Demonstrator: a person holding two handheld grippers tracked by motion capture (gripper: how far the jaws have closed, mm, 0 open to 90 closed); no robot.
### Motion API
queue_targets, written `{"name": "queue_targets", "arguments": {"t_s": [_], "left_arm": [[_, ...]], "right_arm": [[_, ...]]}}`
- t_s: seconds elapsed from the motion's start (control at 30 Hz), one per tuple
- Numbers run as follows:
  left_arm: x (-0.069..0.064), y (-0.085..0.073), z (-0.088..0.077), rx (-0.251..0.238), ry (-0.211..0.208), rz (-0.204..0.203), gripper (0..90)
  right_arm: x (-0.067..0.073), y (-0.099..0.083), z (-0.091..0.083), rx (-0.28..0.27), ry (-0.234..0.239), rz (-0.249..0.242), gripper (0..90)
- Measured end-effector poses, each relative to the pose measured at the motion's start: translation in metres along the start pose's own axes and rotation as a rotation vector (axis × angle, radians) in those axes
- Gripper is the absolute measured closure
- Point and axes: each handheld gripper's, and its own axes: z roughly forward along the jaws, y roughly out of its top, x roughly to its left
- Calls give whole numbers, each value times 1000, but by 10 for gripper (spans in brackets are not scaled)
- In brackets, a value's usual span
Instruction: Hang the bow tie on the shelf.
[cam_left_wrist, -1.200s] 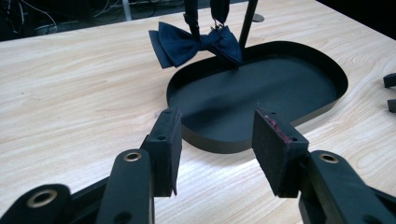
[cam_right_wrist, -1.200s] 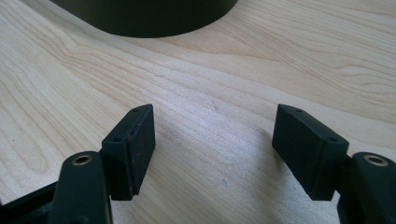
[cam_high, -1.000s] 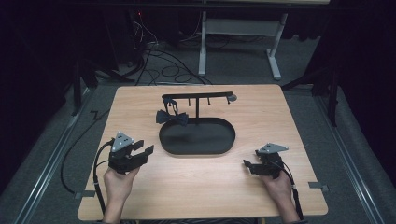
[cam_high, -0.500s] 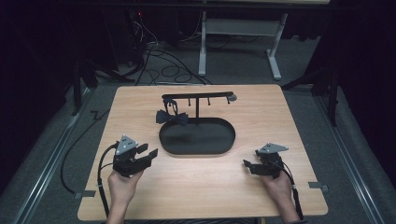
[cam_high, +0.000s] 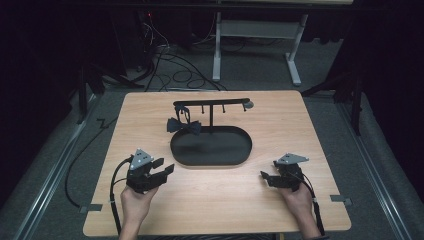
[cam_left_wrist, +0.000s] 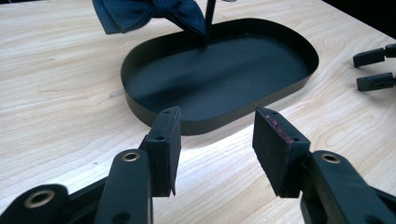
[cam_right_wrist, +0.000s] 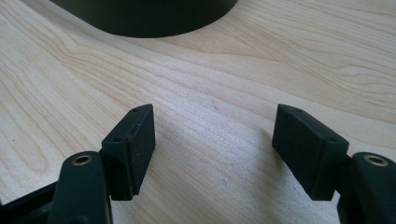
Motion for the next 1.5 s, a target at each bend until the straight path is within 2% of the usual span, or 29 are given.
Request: {"name": "queue_targets", "arguments": {"t_s": [0.33, 0.77, 0.97, 1.07, 1.33, 1.5], "left_arm": [[-5, -12, 10, 22, -23, -9, 522], [2, -27, 17, 48, -5, -33, 508], [5, -31, 26, 73, 31, -34, 498], [5, -32, 31, 84, 48, -22, 498], [6, -34, 39, 103, 66, -12, 491], [7, -37, 45, 112, 63, -17, 490]], "right_arm": [[0, 0, 0, 2, 0, 0, 315], [0, 0, 0, 2, 0, 0, 315], [0, 0, 0, 3, 0, 1, 315], [0, 0, 0, 2, 0, 0, 315], [0, 0, 0, 2, 0, 0, 315], [0, 0, 0, 2, 0, 0, 315]]}}
